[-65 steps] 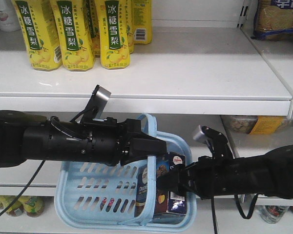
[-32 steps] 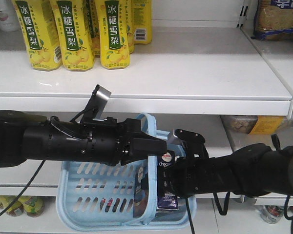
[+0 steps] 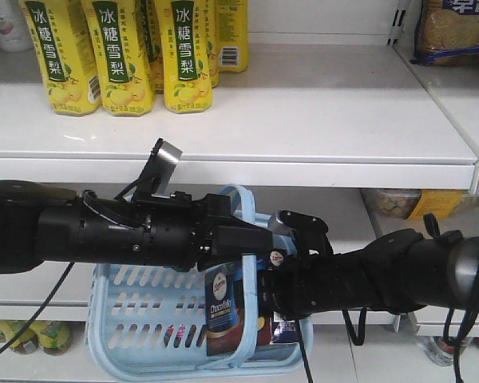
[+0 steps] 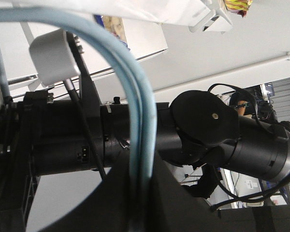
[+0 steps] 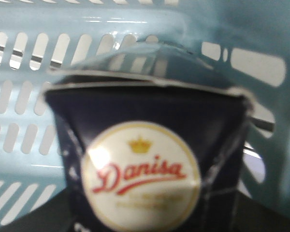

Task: Left arm holds basket, right arm returns cookies
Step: 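Close the right gripper on the nearer Chocofello box, then lift the box out of the basket with the right gripper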

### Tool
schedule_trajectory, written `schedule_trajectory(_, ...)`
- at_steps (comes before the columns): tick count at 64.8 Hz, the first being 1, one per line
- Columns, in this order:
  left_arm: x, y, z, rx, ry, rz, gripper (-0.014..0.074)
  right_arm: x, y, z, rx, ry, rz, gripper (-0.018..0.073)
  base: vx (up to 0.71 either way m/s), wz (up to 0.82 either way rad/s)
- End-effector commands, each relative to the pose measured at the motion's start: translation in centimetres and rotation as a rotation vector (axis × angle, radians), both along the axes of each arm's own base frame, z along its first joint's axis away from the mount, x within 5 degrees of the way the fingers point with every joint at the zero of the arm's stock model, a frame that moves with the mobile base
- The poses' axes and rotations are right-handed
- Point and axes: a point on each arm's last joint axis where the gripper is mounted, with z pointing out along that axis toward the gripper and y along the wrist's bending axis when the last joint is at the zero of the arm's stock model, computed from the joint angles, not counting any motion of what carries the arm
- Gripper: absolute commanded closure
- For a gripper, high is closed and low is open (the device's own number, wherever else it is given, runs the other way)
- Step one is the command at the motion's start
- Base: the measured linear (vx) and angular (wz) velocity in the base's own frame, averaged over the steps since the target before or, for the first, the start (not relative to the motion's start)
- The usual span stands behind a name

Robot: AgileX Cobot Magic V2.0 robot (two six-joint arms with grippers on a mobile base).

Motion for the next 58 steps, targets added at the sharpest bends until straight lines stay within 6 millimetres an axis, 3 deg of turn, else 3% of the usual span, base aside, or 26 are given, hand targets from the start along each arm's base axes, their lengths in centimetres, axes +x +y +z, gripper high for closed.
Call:
schedule_trajectory(1,0.6,0.2,2.5,-0.085,-0.043,0.075,0.0599,0.4,0.1,1.5,0.014,-0.065,0.019,0.0364,0.0,0.0)
schedule_trajectory(13,0.6,0.2,2.5,-0.085,-0.043,0.075,0.0599,0.4,0.0,2.0,0.023,-0.075,0.016,0.0421,0.0,0.0)
schedule_trajectory(23,0.6,0.2,2.5,-0.085,-0.043,0.075,0.0599,-0.1,-0.5,3.5,0.01,-0.14,0.033,0.0426,0.0,0.0)
schedule_trajectory(41,0.6,0.2,2.5,-0.085,-0.043,0.075,0.0599,-2.5,-1.7,7.0,0.038,-0.249,0.042,0.0426,0.0,0.0)
schedule_trajectory(58,0.6,0.2,2.5,-0.085,-0.043,0.075,0.0599,-5.0,-3.5,8.9,0.027,-0.348,0.011,0.0426,0.0,0.0)
